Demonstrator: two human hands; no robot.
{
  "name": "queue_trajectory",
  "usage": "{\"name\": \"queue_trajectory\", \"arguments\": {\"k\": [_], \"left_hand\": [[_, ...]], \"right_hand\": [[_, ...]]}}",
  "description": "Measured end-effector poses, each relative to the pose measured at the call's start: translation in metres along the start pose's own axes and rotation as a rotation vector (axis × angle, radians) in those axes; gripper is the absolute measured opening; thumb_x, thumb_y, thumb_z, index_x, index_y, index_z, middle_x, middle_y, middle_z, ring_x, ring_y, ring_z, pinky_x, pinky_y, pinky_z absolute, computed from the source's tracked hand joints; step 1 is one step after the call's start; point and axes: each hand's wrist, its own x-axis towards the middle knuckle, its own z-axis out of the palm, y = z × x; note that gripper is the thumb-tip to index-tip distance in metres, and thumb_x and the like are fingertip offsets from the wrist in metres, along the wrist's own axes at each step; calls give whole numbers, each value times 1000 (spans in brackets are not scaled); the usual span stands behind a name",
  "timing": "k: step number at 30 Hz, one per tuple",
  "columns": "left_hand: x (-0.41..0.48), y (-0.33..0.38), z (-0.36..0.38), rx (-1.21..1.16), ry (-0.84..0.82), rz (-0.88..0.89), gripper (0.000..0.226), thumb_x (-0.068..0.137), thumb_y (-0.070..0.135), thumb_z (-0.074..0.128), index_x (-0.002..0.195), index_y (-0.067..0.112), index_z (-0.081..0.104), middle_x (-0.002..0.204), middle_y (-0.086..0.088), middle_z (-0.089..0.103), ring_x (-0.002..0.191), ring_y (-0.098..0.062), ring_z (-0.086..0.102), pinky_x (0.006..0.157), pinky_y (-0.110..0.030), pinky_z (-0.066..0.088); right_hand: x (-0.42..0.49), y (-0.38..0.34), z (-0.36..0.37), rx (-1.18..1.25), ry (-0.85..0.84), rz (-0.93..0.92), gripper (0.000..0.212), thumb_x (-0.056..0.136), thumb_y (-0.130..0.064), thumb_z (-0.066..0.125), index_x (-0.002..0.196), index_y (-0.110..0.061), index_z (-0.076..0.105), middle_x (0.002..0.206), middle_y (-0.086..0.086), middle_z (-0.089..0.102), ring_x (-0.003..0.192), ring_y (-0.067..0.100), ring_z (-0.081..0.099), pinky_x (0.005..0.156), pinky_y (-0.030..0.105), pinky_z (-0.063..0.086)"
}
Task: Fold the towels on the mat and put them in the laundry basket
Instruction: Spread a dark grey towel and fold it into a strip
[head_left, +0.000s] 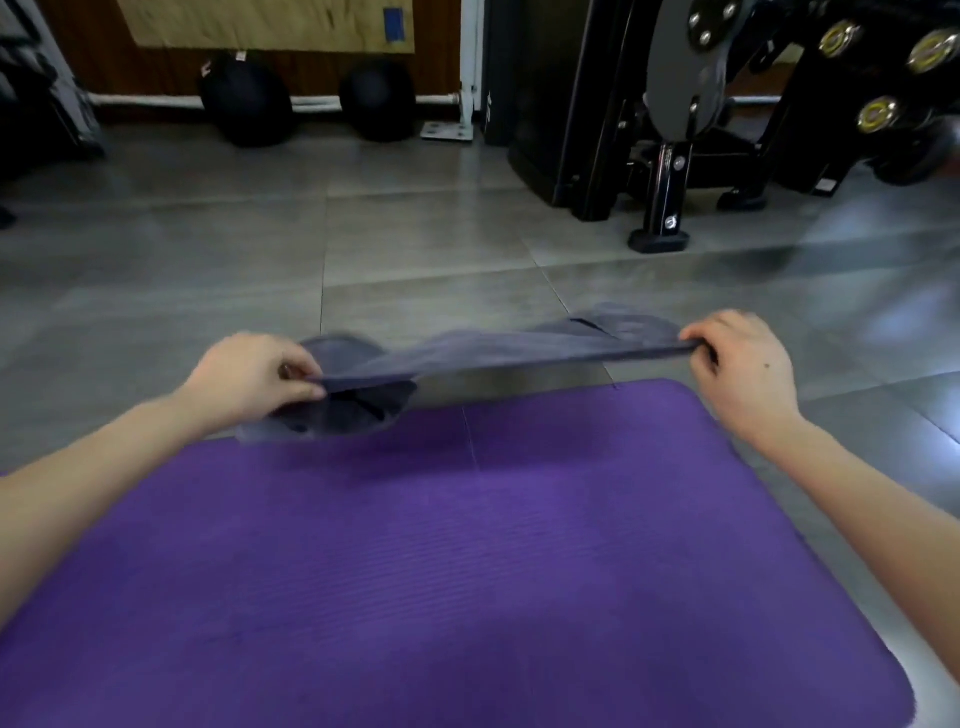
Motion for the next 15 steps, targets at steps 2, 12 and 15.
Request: {"name": "queue_trajectory", "arguments": {"k": [2,12,15], "left_hand": [[-26,14,14,54,-189,84,17,76,37,74,88,24,74,78,12,66,77,-14,60,60,-20,36],[-131,104,136,185,-916,466,21,87,31,60,97,14,67,98,-1,67,91,-18,59,66,-24,33],[-142,116,162,129,-1002,477,24,88,29,59,107,16,66,104,1,68,96,-16,60,74,-24,40]], "right_hand": [[-50,14,1,-33,-152,-78,34,74,-18,37,82,-8,68,80,9,64,72,33,57,67,38,49],[-251,48,21,-336,-970,-174,44,14,-5,85,43,-23,59,49,0,53,43,21,56,39,31,40],[-269,42,24,-436,-1061,-287,37,17,-13,86,43,-22,61,49,-1,57,46,20,58,50,31,44]]}}
